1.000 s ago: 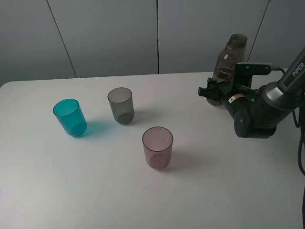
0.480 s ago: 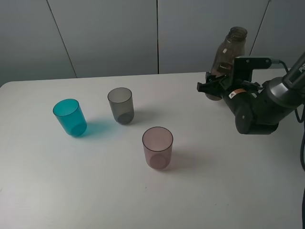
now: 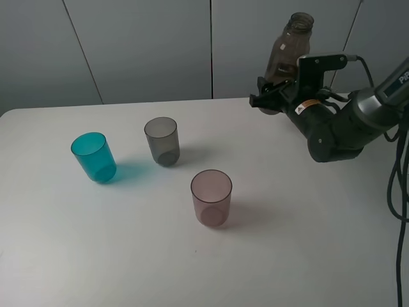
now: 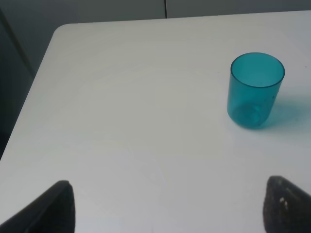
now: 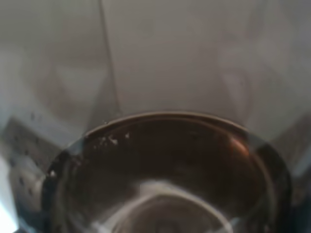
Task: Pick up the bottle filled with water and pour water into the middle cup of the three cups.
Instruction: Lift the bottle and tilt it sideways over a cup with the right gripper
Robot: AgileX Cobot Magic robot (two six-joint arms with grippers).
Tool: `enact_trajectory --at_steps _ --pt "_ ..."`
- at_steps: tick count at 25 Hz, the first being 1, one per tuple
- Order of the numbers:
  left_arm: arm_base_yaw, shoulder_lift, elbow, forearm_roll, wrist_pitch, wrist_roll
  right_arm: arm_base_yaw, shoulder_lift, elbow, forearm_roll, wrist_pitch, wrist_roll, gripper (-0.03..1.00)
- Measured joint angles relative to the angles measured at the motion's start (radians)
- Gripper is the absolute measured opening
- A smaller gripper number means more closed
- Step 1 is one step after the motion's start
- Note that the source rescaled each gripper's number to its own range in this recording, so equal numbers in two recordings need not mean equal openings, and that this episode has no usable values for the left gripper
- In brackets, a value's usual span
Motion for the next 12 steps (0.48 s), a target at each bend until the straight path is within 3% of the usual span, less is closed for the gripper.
enact_trajectory --at_steps 12 --pt "0.0 0.0 0.0 0.0 0.0 0.0 -0.002 0.0 -0.23 -0.267 0.244 0.057 0.0"
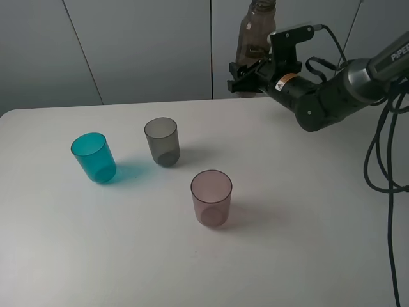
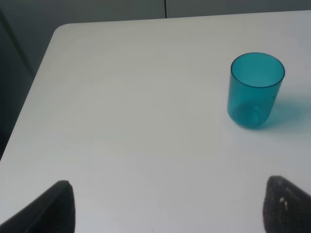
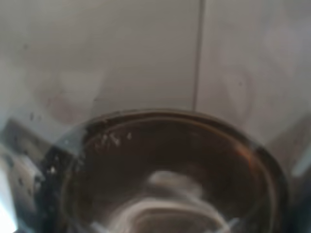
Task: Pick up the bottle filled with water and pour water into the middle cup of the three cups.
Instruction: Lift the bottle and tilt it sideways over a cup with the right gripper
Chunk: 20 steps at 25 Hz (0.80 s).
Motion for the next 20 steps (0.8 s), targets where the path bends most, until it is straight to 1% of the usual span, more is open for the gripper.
enact_trajectory --at_steps 4,9,18,20 --pt "0.0 0.0 0.0 0.0 0.0 0.0 0.0 0.0 -0.064 -0.076 0.032 0.032 0.0" --pt "0.0 0.0 0.0 0.0 0.0 0.0 0.0 0.028 -0.142 -0.166 0.032 0.076 0.0" --pt "0.0 0.0 0.0 0.0 0.0 0.0 -0.001 0.129 -0.308 -0.402 0.088 0.171 0.0" --pt "0.0 0.0 0.0 0.0 0.0 0.002 -0.001 0.144 -0.334 -0.436 0.104 0.178 0.0"
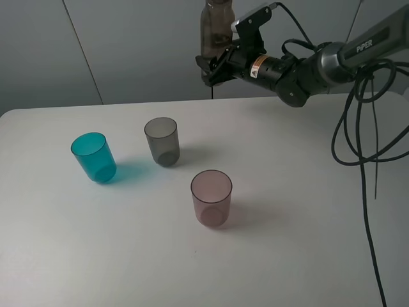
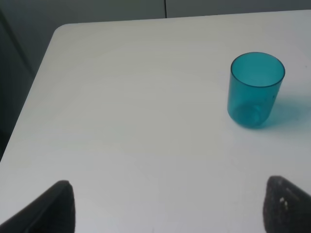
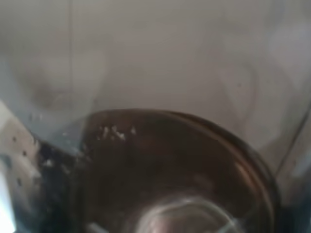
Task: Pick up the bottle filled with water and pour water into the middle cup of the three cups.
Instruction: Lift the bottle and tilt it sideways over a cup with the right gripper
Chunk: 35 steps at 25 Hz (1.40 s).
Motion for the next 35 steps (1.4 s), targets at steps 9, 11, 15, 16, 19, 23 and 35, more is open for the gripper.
enact_trajectory --at_steps 9,11,15,16,19,23,35 --pt "0.0 0.0 0.0 0.0 0.0 0.001 0.026 0.069 -0.076 -0.096 0.032 0.0 0.0" --pt "0.0 0.0 0.0 0.0 0.0 0.001 0.032 0.083 -0.098 -0.121 0.037 -0.004 0.0" --pt "0.0 0.0 0.0 0.0 0.0 0.001 0.04 0.11 -0.135 -0.18 0.054 -0.031 0.0" --pt "0.0 0.0 0.0 0.0 0.0 0.001 0.042 0.115 -0.139 -0.188 0.056 -0.046 0.0" --pt "0.0 0.0 0.0 0.0 0.0 0.001 0.047 0.124 -0.143 -0.22 0.075 -0.102 0.0" --pt "0.0 0.0 0.0 0.0 0.0 0.001 0.047 0.124 -0.143 -0.256 0.083 -0.146 0.0" --pt "0.0 0.0 0.0 0.0 0.0 0.0 0.049 0.128 -0.145 -0.232 0.0 -0.241 0.0"
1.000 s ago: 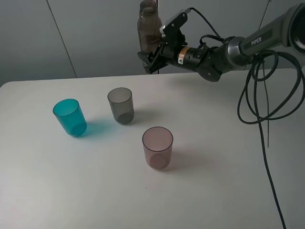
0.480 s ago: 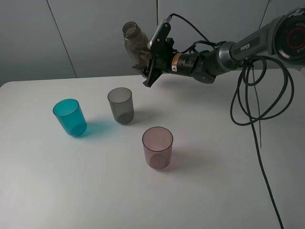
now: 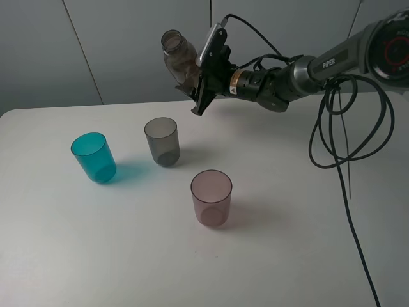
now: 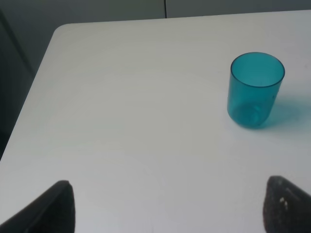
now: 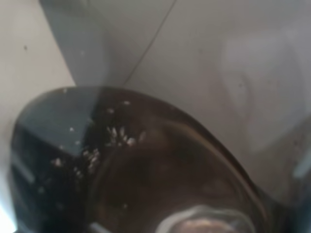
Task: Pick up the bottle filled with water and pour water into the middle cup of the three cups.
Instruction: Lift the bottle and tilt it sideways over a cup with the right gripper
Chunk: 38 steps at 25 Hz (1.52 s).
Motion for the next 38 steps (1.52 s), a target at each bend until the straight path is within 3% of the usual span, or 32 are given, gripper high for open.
enact_trajectory --at_steps 7,15,26,38 --pt "0.0 0.0 0.0 0.0 0.0 -0.002 0.0 0.052 -0.018 0.062 -0.117 -0.025 0.0" --pt "0.0 0.0 0.0 0.0 0.0 -0.002 -0.002 0.108 -0.112 -0.034 -0.156 -0.025 0.0" --pt "0.0 0.0 0.0 0.0 0.0 -0.002 -0.006 0.161 -0.173 -0.157 -0.09 -0.093 0.0" --pt "0.0 0.0 0.0 0.0 0.0 -0.002 -0.015 0.166 -0.215 -0.174 -0.032 -0.175 0.0"
